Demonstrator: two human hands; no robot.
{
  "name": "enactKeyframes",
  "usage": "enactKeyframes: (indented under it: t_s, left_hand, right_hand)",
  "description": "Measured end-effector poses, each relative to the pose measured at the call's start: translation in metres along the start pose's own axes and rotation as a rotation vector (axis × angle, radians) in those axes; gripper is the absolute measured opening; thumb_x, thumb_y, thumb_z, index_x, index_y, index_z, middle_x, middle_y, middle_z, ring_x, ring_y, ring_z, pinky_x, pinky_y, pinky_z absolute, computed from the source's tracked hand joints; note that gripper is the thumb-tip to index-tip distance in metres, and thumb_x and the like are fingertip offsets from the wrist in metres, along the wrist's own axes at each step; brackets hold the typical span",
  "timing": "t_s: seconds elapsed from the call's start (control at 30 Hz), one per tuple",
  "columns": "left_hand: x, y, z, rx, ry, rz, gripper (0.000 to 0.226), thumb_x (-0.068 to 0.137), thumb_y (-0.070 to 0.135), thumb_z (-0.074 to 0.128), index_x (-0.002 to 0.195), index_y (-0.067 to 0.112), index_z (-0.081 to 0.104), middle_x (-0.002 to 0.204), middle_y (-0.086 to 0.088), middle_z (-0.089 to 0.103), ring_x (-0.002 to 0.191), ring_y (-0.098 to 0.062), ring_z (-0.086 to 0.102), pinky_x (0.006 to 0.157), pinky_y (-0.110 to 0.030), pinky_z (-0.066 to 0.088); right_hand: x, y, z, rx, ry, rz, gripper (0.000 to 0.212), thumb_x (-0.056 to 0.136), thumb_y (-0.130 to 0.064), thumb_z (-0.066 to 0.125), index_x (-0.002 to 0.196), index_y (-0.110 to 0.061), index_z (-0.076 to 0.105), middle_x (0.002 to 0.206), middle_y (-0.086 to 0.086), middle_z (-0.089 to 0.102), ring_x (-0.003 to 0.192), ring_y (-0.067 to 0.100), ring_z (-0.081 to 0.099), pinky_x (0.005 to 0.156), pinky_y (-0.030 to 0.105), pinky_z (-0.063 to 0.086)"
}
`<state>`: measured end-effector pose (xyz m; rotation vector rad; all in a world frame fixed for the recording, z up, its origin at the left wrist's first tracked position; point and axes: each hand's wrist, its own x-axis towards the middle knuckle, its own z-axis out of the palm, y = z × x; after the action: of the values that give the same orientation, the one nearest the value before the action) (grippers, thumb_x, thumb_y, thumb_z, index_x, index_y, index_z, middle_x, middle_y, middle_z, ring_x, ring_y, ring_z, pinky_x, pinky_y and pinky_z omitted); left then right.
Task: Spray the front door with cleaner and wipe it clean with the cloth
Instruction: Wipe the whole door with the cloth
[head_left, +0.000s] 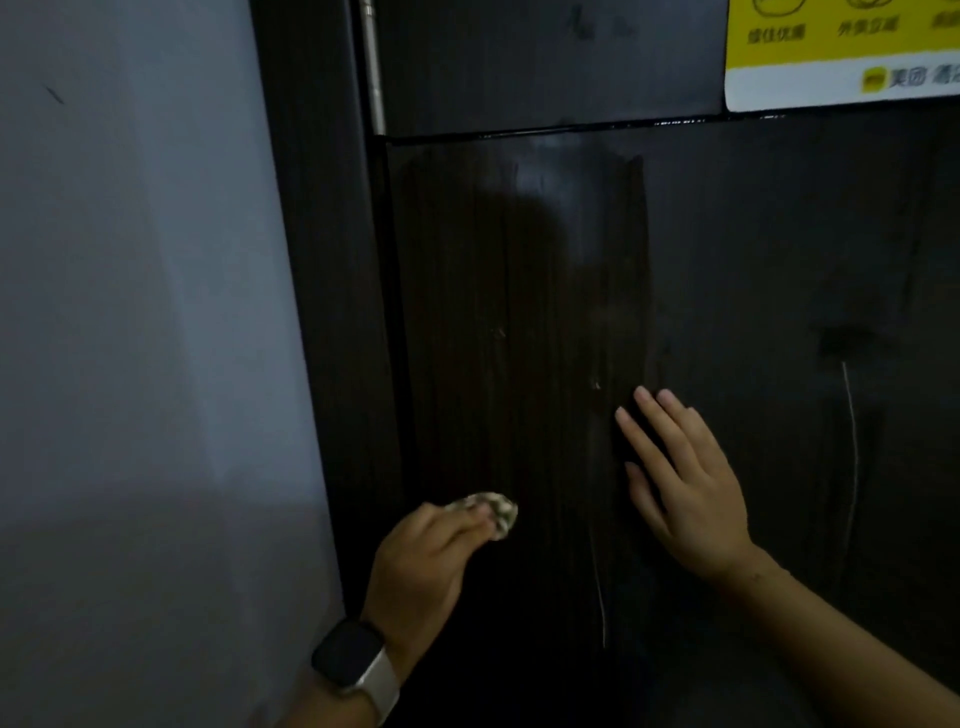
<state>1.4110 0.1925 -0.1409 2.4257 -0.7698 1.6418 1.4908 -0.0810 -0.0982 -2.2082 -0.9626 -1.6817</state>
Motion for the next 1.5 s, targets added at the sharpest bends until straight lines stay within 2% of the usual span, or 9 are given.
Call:
enactKeyframes:
  t_s: [0.1, 0.3, 0.47, 0.6, 0.67, 0.8, 0.93, 1.27, 1.5]
  left_hand:
    - [0.059, 0.003, -0.014, -0.059, 0.124, -0.047, 0.025, 0.088, 0.004, 0.053, 0.103, 0.011, 0.072, 0.104, -0.003, 0.065, 0.087, -0.018, 0.055, 0.078, -0.029, 0.048]
    - [0.201, -0.003, -0.053, -0.056, 0.351, -0.182, 0.015, 0.089, 0.009, 0.064, 0.1, 0.008, 0.073, 0.099, -0.005, 0.068, 0.091, -0.014, 0.054, 0.084, -0.004, 0.035]
    - [0.116, 0.016, -0.004, -0.043, 0.238, -0.02, 0.023, 0.086, -0.006, 0.064, 0.1, 0.01, 0.074, 0.099, -0.007, 0.071, 0.082, -0.021, 0.06, 0.083, -0.019, 0.042]
    - [0.033, 0.043, 0.034, -0.106, 0.043, 0.07, 0.024, 0.092, 0.003, 0.055, 0.099, 0.012, 0.077, 0.104, -0.002, 0.073, 0.08, -0.018, 0.061, 0.077, -0.029, 0.048]
    - [0.043, 0.048, 0.032, -0.123, 0.043, 0.078, 0.022, 0.09, 0.005, 0.057, 0.097, 0.011, 0.077, 0.1, -0.002, 0.073, 0.079, -0.015, 0.056, 0.075, -0.028, 0.048]
    - [0.145, 0.041, 0.004, -0.113, 0.296, -0.084, 0.015, 0.086, 0.002, 0.066, 0.095, 0.01, 0.075, 0.093, -0.005, 0.071, 0.081, -0.018, 0.058, 0.077, -0.026, 0.046]
    - [0.198, 0.043, -0.006, -0.112, 0.334, -0.132, 0.014, 0.086, 0.005, 0.068, 0.098, 0.01, 0.074, 0.094, -0.003, 0.069, 0.086, -0.014, 0.057, 0.082, -0.007, 0.04]
    - [0.057, 0.058, 0.046, -0.114, -0.066, 0.25, 0.024, 0.088, 0.0, 0.06, 0.103, 0.01, 0.076, 0.106, -0.003, 0.072, 0.077, -0.019, 0.062, 0.071, -0.034, 0.05]
    - [0.221, 0.062, 0.008, -0.073, 0.26, 0.034, 0.013, 0.085, 0.004, 0.068, 0.093, 0.011, 0.076, 0.089, -0.006, 0.07, 0.08, -0.024, 0.059, 0.077, -0.017, 0.037]
  right_hand:
    - [0.0, 0.0, 0.0, 0.001, 0.008, -0.004, 0.053, 0.097, -0.028, 0.041, 0.147, -0.015, 0.027, 0.156, 0.007, 0.021, 0.15, 0.017, 0.01, 0.122, 0.038, 0.014]
    - [-0.002, 0.001, -0.001, 0.029, 0.003, -0.002, 0.049, 0.102, -0.03, 0.034, 0.147, -0.014, 0.027, 0.157, 0.006, 0.02, 0.149, 0.018, 0.011, 0.123, 0.036, 0.013]
    - [-0.004, 0.0, -0.01, 0.165, 0.024, 0.104, 0.055, 0.095, -0.025, 0.044, 0.147, -0.012, 0.028, 0.157, 0.006, 0.018, 0.149, 0.014, 0.011, 0.122, 0.03, 0.013]
    - [-0.028, 0.012, -0.013, 0.079, -0.03, 0.191, 0.059, 0.094, -0.028, 0.043, 0.148, -0.012, 0.025, 0.159, 0.005, 0.014, 0.15, 0.013, 0.006, 0.122, 0.029, 0.004]
    - [-0.039, 0.018, -0.007, -0.009, -0.058, 0.154, 0.059, 0.094, -0.029, 0.041, 0.148, -0.013, 0.021, 0.158, 0.004, 0.013, 0.15, 0.013, 0.004, 0.123, 0.03, 0.003]
    - [-0.043, 0.02, -0.001, -0.035, -0.019, 0.136, 0.059, 0.095, -0.028, 0.04, 0.148, -0.011, 0.02, 0.158, 0.004, 0.014, 0.15, 0.014, 0.004, 0.123, 0.033, 0.005]
    - [-0.044, 0.022, 0.0, -0.028, 0.014, 0.117, 0.053, 0.102, -0.032, 0.032, 0.148, -0.01, 0.019, 0.157, 0.003, 0.016, 0.15, 0.014, 0.006, 0.123, 0.032, 0.007]
    - [-0.049, 0.023, 0.0, 0.076, 0.041, 0.141, 0.054, 0.099, -0.026, 0.038, 0.148, -0.008, 0.023, 0.155, 0.012, 0.02, 0.149, 0.014, 0.009, 0.122, 0.032, 0.015]
    - [-0.048, 0.023, -0.002, 0.109, 0.049, 0.134, 0.049, 0.102, -0.024, 0.032, 0.147, -0.007, 0.025, 0.155, 0.008, 0.024, 0.149, 0.015, 0.012, 0.122, 0.032, 0.016]
